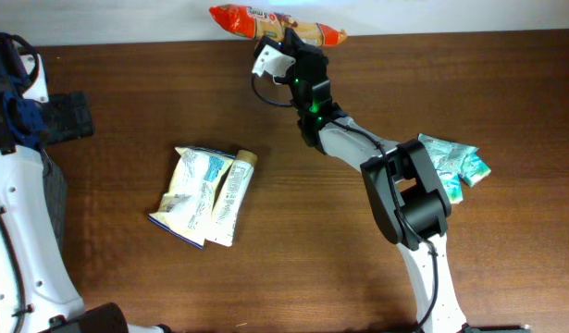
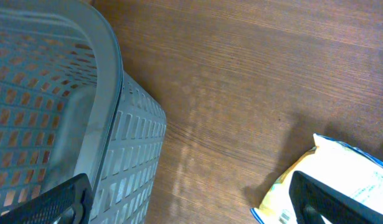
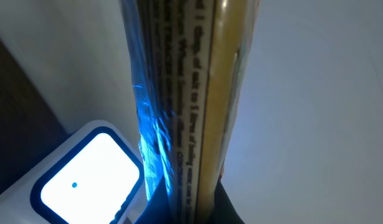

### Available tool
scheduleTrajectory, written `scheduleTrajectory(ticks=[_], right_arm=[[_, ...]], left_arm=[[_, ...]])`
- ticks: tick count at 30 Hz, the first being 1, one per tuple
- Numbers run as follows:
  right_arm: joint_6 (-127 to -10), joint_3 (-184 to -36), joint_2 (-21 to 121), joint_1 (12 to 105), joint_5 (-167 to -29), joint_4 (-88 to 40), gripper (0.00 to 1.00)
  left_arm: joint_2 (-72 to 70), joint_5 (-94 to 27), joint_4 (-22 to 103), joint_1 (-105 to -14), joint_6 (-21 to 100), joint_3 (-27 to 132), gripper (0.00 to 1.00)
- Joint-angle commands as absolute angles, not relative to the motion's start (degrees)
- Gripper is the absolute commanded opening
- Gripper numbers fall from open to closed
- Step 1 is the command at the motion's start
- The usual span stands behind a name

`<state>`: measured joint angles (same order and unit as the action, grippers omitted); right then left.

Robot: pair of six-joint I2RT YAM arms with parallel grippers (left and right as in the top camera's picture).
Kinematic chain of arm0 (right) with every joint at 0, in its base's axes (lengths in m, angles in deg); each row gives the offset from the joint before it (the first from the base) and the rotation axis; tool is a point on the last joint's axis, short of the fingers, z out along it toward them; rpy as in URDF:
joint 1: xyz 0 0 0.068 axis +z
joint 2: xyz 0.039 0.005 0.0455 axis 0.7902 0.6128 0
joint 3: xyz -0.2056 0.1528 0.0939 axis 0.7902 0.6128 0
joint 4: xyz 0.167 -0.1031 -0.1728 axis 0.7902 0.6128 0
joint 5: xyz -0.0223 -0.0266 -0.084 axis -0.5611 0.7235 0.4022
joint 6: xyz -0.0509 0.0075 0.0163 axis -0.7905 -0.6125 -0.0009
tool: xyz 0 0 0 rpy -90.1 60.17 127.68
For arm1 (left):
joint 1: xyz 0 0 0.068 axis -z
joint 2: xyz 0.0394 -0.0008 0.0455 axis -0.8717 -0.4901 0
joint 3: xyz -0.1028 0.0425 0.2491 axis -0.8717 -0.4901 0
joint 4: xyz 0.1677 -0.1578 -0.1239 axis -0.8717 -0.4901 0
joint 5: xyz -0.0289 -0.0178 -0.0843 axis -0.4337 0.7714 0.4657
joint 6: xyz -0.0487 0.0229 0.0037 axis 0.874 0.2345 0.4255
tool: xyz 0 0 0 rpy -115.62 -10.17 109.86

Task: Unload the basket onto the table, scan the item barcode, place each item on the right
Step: 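Carry the spaghetti packet right and set it on the tissue packs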

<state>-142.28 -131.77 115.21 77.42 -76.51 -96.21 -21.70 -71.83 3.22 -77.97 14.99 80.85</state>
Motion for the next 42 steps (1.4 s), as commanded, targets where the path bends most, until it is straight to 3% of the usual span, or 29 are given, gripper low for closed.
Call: scheduleTrajectory(ticks=[1,13,16,21,25,29,34,37,42], right_arm=[[-141.97,-134.11,112.64,77.72,-77.26,-98.07,0.04],[-141.99,-134.08,107.0,77.55,-79.27,-94.97,0.04],[-140.05,-134.11,98.67,76.96,-79.47,-81.61,0.04],[-118.34,-134.11,81.71,75.36,-85.83,-55.8,0.04],[-95.13,-134.11,72.51,71.34,-100.1,-35.67,0.04],[-80.97,-134.11,69.03,65.18,-108.75,-23.27,0.04],[-83.22,-134.06,71.35,53.09,-107.73,1.07,0.04],[-87.09,-133.67,76.05,47.98,-98.33,12.22,0.04],[-87.09,-133.67,88.07,44.02,-93.41,13.97,0.04]], left_arm=[[-21.02,-72.02,3.27,-78.08,14.96,81.2,0.99],[-21.02,-72.02,3.27,-78.08,14.96,81.2,0.99],[-21.02,-72.02,3.29,-78.08,14.96,81.2,0.99],[-21.02,-72.02,3.27,-78.08,14.96,81.2,0.99],[-21.02,-72.02,3.27,-78.08,14.96,81.2,0.99],[-21.02,-72.02,3.27,-78.08,14.96,81.2,0.99],[-21.02,-72.02,3.25,-78.08,14.96,81.2,0.99],[-21.02,-72.02,3.27,-78.08,14.96,81.2,0.99],[-21.02,-72.02,3.27,-78.08,14.96,81.2,0.99]])
